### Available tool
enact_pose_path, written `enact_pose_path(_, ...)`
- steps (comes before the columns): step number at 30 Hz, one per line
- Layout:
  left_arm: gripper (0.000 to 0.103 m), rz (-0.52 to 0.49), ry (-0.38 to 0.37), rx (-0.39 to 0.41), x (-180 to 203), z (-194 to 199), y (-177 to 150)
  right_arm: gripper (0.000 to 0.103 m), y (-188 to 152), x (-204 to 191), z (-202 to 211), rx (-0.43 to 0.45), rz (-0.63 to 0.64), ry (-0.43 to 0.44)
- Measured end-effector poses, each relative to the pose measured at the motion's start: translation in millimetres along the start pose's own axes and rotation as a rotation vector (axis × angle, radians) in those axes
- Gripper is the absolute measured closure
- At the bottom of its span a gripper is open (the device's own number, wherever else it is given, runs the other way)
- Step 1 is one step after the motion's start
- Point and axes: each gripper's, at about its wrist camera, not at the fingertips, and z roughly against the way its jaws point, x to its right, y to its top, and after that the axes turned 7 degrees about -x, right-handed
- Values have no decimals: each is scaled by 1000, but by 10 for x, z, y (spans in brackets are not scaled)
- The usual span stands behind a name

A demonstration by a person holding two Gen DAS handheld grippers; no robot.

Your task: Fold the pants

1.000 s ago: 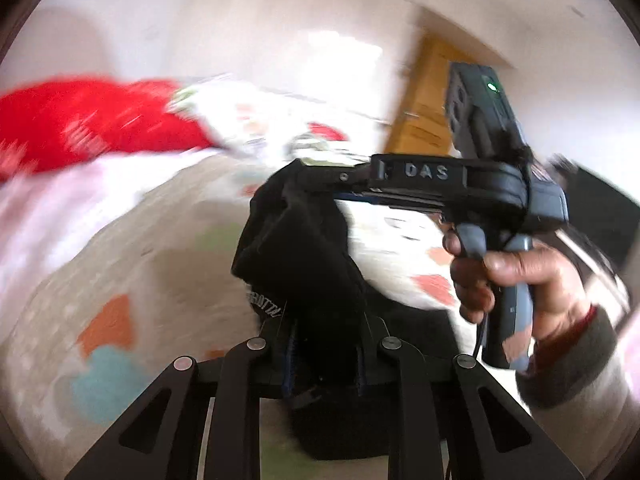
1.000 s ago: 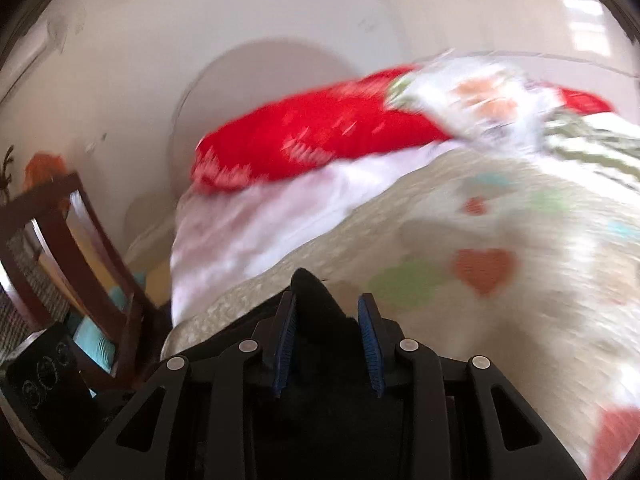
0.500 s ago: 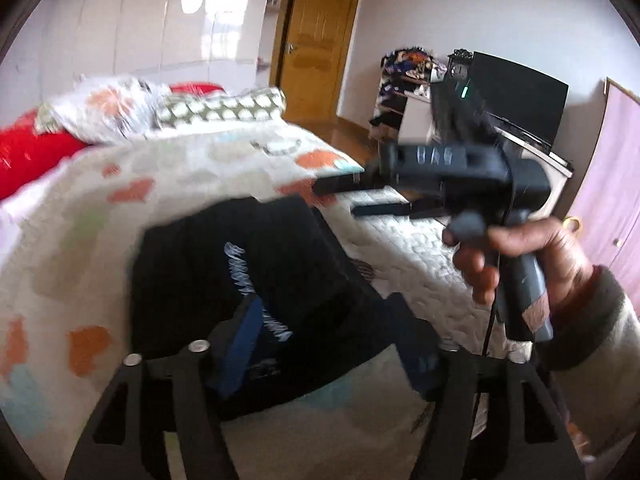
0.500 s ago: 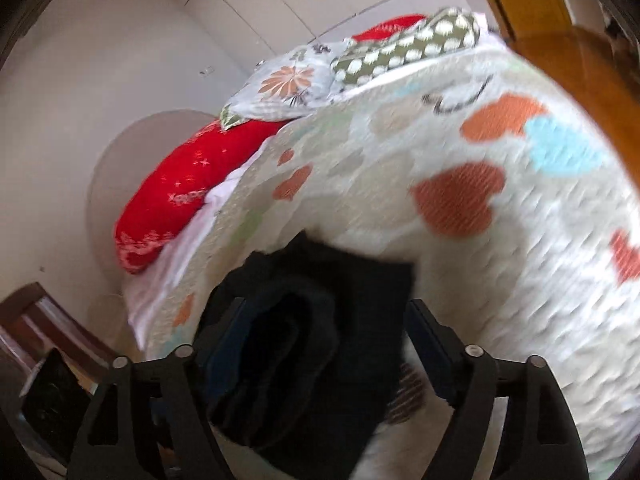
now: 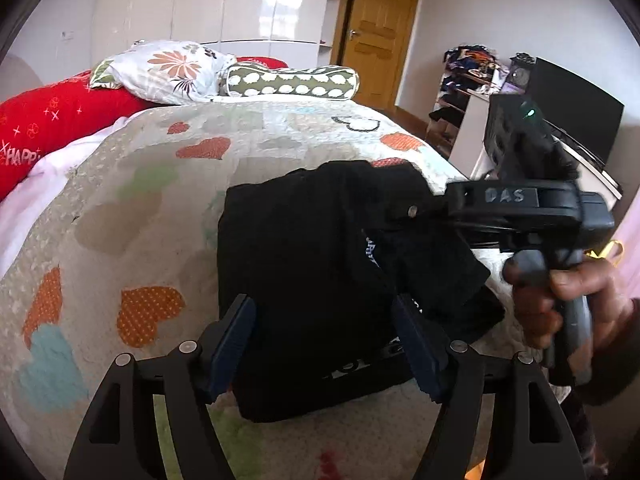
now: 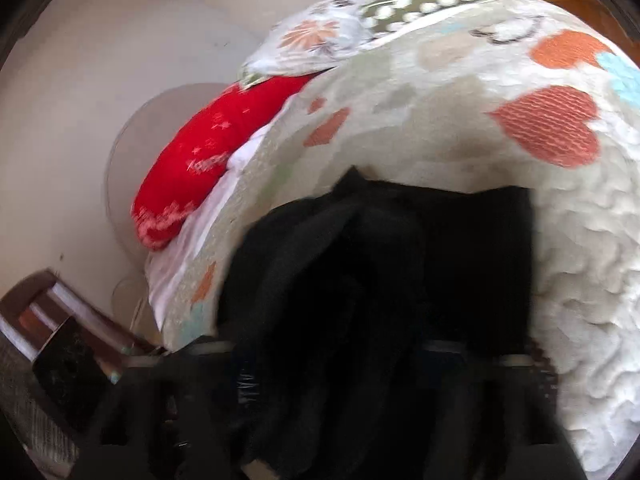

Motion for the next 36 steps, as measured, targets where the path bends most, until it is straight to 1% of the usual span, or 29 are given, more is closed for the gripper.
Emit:
enact_pose_path(1, 33, 2, -11, 8, 16, 48, 28, 81, 3, -67, 65, 15, 18, 4)
enact_pose_path(2, 33, 8, -25, 20, -14, 53, 130, 82, 3, -173, 188, 52, 71, -8)
enact_pose_path(4, 32, 13, -32, 66, -44, 142, 246, 82, 9, -320, 434, 101, 147, -31)
enact_pose_path(6, 29, 11, -35, 97, -61, 212, 273, 82, 0, -347, 640, 131, 171, -69)
enact_pose_path(7, 24, 18, -43, 100, -53, 204, 297, 81, -5, -317, 671, 132, 167, -94)
enact_pose_path(8, 24, 25, -45, 94, -68, 149, 295, 77, -28, -227, 667, 122, 143, -139)
enact_pose_path(9, 24, 32, -37, 68, -48, 56, 293, 74, -36, -138, 611, 105, 113, -163)
enact_pose_path(10, 24, 30, -19, 34, -25, -59, 280, 71, -63, -4, 506, 68, 68, -197)
enact_pose_path(11, 25, 26, -3, 6, -16, -144, 264, 60, -86, 109, 392, 27, 33, -251)
enact_pose_path(12, 23, 24, 14, -34, -2, -246, 250, 61, -135, 189, 308, -4, 16, -312)
enact_pose_path(13, 24, 31, 11, -71, -5, -335, 230, 61, -185, 214, 333, 10, 20, -310)
enact_pose_path(15, 23, 48, 0, -71, -25, -325, 246, 54, -218, 189, 458, 38, 13, -298)
enact_pose_path(17, 22, 58, -7, -58, -57, -273, 301, 49, -203, 139, 589, 62, 32, -350)
enact_pose_path(18, 23, 60, -4, -47, -56, -259, 341, 49, -188, 115, 658, 78, 43, -380)
enact_pose_path(19, 25, 61, 7, -27, -67, -218, 373, 49, -175, 75, 731, 102, 48, -409)
enact_pose_path(20, 25, 61, 21, -8, -77, -181, 415, 49, -156, 45, 798, 128, 55, -424)
enact_pose_path(21, 25, 61, 21, 3, -84, -156, 449, 49, -142, -5, 859, 160, 73, -425)
enact_pose_path(23, 24, 68, 26, 19, -102, -123, 481, 52, -77, -96, 883, 185, 106, -406)
enact_pose_path(25, 24, 76, 52, 34, -136, -154, 575, 52, 18, -169, 808, 177, 144, -390)
enact_pose_path(26, 24, 78, 60, 38, -155, -160, 554, 52, 60, -209, 753, 172, 160, -388)
enact_pose_path(27, 24, 91, 80, 39, -181, -209, 636, 54, 107, -243, 686, 168, 173, -390)
enact_pose_path(30, 24, 122, 137, 6, -244, -459, 782, 55, 244, -314, 511, 149, 198, -380)
enact_pose_path(31, 24, 147, 169, -30, -292, -591, 843, 55, 278, -333, 447, 141, 210, -379)
enact_pose_path(32, 25, 161, 179, -54, -305, -671, 881, 55, 301, -346, 383, 130, 222, -386)
enact_pose_path(34, 25, 185, 201, -124, -359, -914, 915, 55, 295, -335, 236, 89, 248, -427)
enact_pose_path(36, 23, 190, 216, -165, -374, -1073, 932, 57, 221, -276, 127, 52, 278, -469)
